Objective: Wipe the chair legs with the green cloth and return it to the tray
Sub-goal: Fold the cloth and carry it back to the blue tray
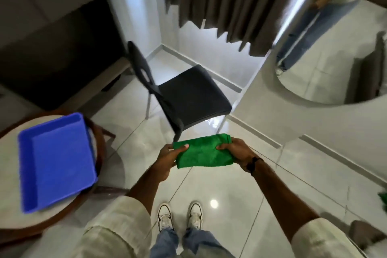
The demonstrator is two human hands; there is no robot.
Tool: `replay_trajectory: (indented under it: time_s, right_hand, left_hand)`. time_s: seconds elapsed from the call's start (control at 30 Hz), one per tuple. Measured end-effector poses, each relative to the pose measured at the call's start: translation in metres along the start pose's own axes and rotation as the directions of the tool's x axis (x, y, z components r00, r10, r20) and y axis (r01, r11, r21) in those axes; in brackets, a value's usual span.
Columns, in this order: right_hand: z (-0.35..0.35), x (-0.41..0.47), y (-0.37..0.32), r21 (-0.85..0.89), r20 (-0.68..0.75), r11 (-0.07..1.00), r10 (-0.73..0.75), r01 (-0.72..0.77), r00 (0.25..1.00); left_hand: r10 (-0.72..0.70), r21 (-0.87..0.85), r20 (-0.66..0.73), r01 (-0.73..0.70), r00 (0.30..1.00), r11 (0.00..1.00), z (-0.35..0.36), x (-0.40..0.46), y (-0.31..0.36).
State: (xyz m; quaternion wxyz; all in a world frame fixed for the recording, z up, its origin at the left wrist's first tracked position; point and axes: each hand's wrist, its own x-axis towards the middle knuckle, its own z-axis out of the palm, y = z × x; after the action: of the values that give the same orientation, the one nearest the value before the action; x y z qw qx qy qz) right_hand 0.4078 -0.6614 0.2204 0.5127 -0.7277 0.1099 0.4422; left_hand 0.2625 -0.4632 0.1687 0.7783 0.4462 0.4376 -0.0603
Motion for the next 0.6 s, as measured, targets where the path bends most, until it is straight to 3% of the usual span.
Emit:
replay_trajectory:
  time_s: [0.07, 0.17, 0.23, 0.43, 0.53, 0.6]
  right_hand:
    - [0.043, 0.001, -0.006, -0.087, 0.033, 0.996, -0.015, 0.017, 0.999]
    - [0.11, 0.011, -0.016, -0.163, 0.101, 0.985, -0.048, 0.064, 0.994]
    - [0.161, 0.017, -0.02, -0.202, 0.157, 0.975, -0.059, 0.09, 0.986]
    - [0.313, 0.034, -0.006, -0.298, 0.23, 0.95, -0.02, 0.09, 0.973]
    - [0.392, 0.061, 0.007, -0.327, 0.212, 0.943, 0.013, 0.058, 0.977]
    - [0.449, 0.086, 0.02, -0.36, 0.194, 0.933, 0.059, 0.015, 0.979]
  left_hand:
    - [0.003, -0.05, -0.102, -0.008, 0.995, 0.999, -0.035, -0.017, 0.0]
    - [0.019, -0.053, -0.127, -0.025, 0.992, 0.998, -0.089, -0.035, 0.001]
    - [0.037, -0.053, -0.249, -0.052, 0.968, 0.997, -0.129, -0.043, -0.001]
    - [0.089, 0.088, -0.641, -0.042, 0.762, 0.995, -0.257, -0.046, -0.004]
    - [0.11, 0.126, -0.714, -0.028, 0.692, 0.992, -0.331, -0.03, -0.009]
    - [0.106, 0.133, -0.717, -0.014, 0.689, 0.991, -0.386, -0.009, -0.013]
